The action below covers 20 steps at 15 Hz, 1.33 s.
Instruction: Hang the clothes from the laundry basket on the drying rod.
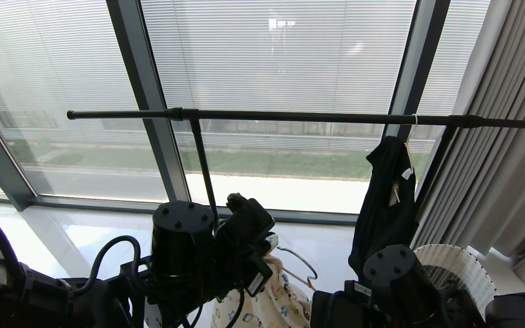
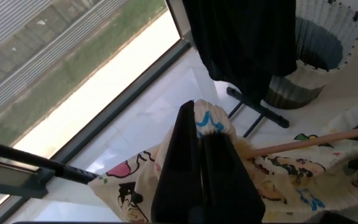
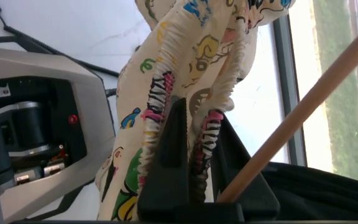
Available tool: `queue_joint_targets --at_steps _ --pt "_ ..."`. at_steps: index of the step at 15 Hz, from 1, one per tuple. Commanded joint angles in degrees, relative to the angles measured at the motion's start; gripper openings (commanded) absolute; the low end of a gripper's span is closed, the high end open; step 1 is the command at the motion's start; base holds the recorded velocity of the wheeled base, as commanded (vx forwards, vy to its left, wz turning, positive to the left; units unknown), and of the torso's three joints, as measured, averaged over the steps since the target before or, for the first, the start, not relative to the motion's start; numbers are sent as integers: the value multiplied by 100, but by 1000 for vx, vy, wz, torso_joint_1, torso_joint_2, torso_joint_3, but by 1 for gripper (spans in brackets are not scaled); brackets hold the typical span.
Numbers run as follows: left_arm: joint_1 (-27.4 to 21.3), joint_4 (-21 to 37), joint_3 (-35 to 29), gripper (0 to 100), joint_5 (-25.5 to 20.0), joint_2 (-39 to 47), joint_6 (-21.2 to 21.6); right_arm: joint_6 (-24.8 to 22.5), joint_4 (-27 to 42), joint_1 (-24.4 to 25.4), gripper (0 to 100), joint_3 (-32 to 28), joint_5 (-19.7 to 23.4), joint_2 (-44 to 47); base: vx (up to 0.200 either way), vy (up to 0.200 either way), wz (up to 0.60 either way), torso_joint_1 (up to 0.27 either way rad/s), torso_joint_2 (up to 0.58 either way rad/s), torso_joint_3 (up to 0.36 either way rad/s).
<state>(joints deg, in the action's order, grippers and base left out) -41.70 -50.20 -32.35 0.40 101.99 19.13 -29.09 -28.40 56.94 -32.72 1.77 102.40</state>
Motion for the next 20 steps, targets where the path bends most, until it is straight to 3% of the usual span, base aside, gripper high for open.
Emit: queue_joint_targets --at_steps 1,4,7,10,13,16,20 --pt "180 -86 -8 100 56 -100 -129 -1 -7 -16 0 11 -1 -18 0 0 0 0 0 0" --pt "637 -218 98 100 65 -205 -146 26 -7 -96 0 20 -19 -54 0 0 0 0 0 0" --pt "1595 -262 344 100 259 -223 -137 193 -7 -394 0 205 -27 -308 0 0 0 0 0 0" --pt "2000 -789 757 100 259 -223 -137 676 -7 -667 0 257 -54 -493 0 0 0 0 0 0" --pt "2035 -1299 1056 100 250 -205 -164 1230 -34 -693 0 213 -379 -511 0 0 0 0 0 0" --pt "1718 -1704 792 100 21 -205 -181 1221 -34 -561 0 169 -370 -519 0 0 0 0 0 0" --pt "1033 -1686 273 100 -23 -214 -181 1221 -34 -289 0 134 -388 -361 0 0 0 0 0 0"
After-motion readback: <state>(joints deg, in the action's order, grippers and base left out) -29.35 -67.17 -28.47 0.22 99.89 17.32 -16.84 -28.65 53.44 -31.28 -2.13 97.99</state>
